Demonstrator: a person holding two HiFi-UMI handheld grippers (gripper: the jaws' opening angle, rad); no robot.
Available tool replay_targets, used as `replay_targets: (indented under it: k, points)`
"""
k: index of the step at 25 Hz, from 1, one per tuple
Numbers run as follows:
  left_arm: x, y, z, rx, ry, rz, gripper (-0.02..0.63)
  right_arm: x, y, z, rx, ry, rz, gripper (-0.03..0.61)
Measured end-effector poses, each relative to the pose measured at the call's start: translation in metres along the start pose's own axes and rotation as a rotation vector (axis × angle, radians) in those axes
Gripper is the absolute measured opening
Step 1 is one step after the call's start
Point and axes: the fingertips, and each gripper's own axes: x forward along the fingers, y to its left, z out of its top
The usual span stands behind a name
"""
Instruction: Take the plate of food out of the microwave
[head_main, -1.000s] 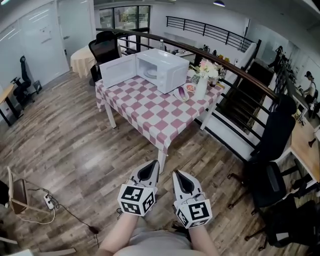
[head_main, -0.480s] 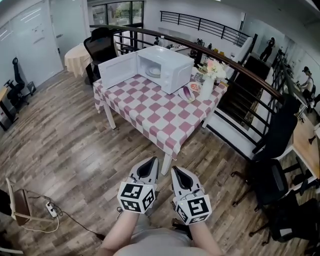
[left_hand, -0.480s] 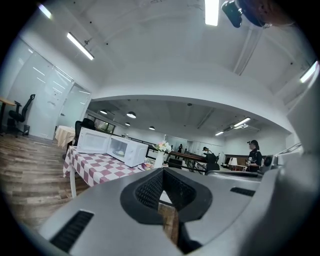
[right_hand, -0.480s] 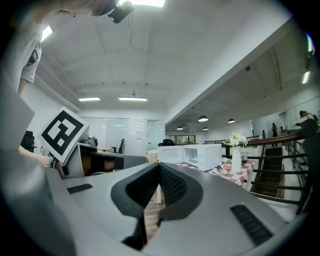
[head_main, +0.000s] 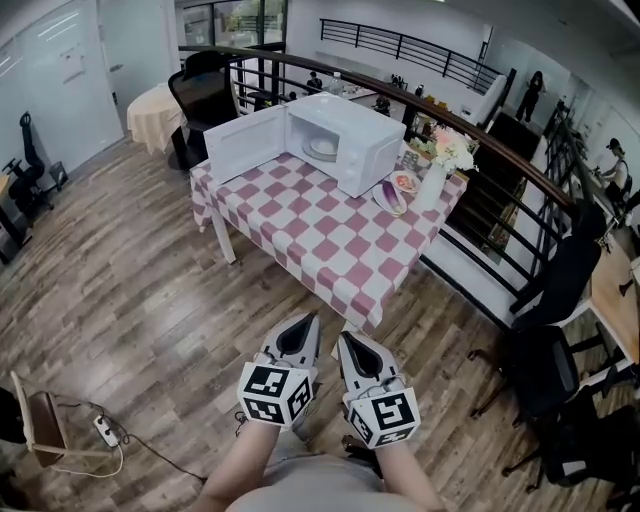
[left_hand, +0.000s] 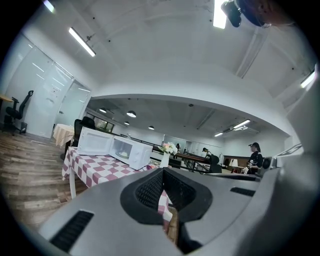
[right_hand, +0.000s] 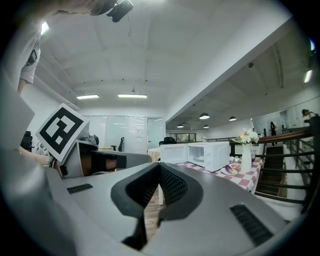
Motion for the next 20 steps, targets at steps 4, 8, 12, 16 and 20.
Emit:
replay_targets:
  k: [4,8,12,16,20]
  points:
    - [0.004,0.021,0.002,-0.002,0.014,-0.016,0.002,0.025,0.007,-0.002,0.002,0.006,-0.010,0.023]
    - [0.007,0.041,0.005,0.005,0.023,-0.033,0.002,0.052,0.016,-0.003,0.003,0.012,-0.018,0.023]
    - [0.013,0.059,0.018,0.024,0.011,-0.048,0.002,0.075,0.020,0.000,0.005,0.007,-0.038,0.023]
    - [0.020,0.081,0.033,0.040,-0.007,-0.046,0.002,0.098,0.020,0.004,0.003,0.005,-0.056,0.023]
    - [0.027,0.101,0.049,0.046,-0.034,-0.033,0.002,0.117,0.016,0.009,-0.001,-0.003,-0.067,0.023]
